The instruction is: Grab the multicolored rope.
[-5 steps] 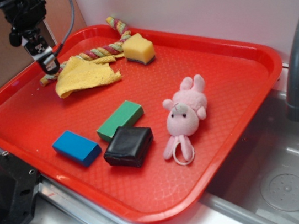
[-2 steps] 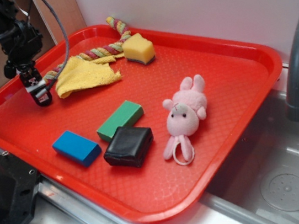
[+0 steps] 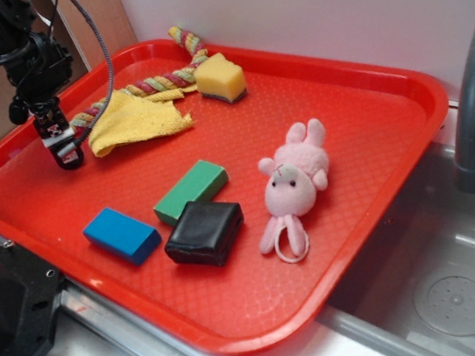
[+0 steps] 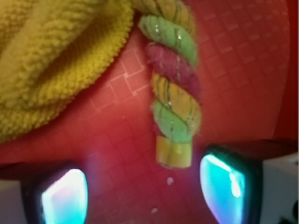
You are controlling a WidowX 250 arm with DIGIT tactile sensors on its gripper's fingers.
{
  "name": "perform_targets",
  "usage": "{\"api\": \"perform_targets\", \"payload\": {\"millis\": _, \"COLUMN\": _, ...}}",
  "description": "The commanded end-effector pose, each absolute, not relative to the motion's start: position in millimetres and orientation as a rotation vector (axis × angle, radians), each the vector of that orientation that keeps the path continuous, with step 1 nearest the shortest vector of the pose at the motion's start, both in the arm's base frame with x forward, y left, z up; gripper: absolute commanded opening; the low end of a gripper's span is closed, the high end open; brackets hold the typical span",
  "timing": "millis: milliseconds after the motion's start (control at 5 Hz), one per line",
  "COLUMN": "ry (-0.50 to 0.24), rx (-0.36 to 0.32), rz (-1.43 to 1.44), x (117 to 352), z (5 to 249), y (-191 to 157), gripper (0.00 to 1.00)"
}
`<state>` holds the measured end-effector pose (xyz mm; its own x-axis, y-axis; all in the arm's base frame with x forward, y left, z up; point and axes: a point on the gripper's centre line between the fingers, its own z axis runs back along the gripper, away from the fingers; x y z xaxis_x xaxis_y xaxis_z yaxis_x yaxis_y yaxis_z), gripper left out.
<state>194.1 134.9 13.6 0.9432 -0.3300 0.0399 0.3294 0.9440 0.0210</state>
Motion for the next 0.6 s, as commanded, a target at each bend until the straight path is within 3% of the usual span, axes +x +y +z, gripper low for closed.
{"api": "perform_targets", "payload": {"millis": 0, "ry": -0.092, "rx": -0.013, "rz": -0.336, "x": 198.6, "z": 20.7, "y": 137.2, "gripper": 1.0}}
{"api": "perform_targets", "payload": {"millis": 200, "ry": -0.151, "rx": -0.102, "rz": -0.303, "x": 192.7, "z": 25.8, "y": 139.6, "gripper": 1.0}}
{"api": "perform_targets", "payload": {"millis": 400, "ry": -0.181, "rx": -0.124, "rz": -0.283, "x": 194.1, "z": 25.0, "y": 137.6, "gripper": 1.0}}
